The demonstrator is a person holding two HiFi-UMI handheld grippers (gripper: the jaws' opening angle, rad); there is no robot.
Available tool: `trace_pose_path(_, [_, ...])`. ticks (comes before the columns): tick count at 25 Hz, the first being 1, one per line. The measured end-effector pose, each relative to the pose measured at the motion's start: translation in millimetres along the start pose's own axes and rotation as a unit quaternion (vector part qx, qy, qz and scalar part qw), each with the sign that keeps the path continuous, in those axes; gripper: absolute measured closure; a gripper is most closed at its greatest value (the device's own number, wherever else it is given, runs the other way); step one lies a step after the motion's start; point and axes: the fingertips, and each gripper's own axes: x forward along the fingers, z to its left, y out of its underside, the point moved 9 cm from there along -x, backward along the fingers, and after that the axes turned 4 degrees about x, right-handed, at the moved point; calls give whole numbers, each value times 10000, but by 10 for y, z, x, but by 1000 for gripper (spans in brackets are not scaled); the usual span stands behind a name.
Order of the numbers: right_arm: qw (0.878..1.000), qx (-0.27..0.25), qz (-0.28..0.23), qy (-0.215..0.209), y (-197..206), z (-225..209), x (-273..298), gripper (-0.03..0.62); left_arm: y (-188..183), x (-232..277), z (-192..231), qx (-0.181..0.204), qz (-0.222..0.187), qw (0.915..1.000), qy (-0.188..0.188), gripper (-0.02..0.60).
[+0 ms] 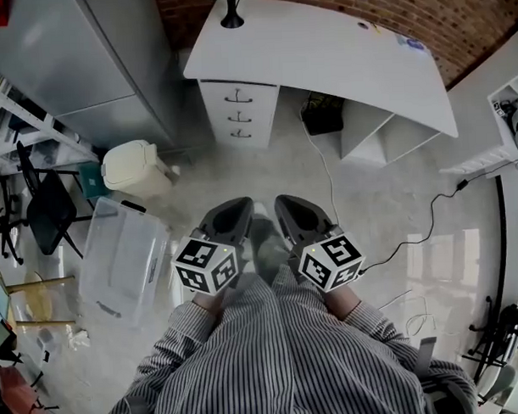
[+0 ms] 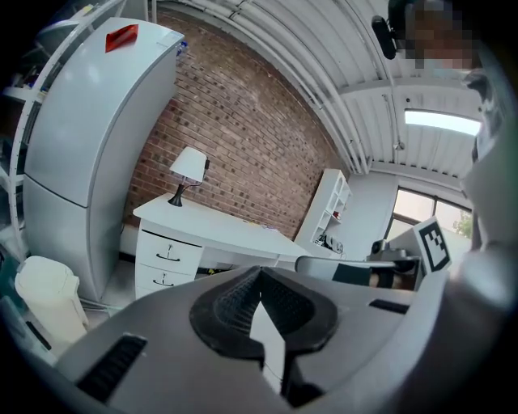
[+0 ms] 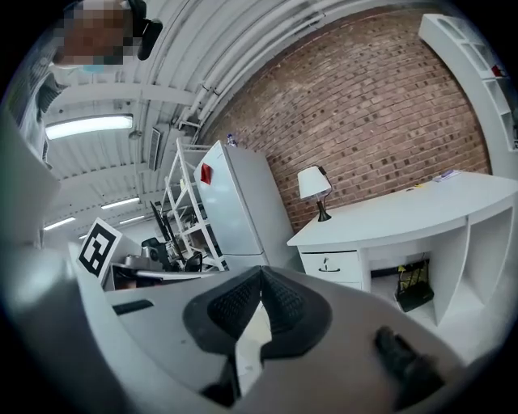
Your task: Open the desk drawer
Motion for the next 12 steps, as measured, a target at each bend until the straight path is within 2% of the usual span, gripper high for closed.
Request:
trace_pose_path(2, [10000, -11, 67, -51, -43, -91, 150, 577, -54, 101, 111, 32, -17, 9999, -98, 569])
trace_pose_path(6, [9995, -72, 234, -195, -210, -346, 512, 577, -248, 367, 364, 57, -300, 9988, -379, 569])
trace_pose_path(12, [9984, -63, 339, -440, -659, -748, 1064, 577, -518, 903, 691, 41, -115, 9991, -416, 569])
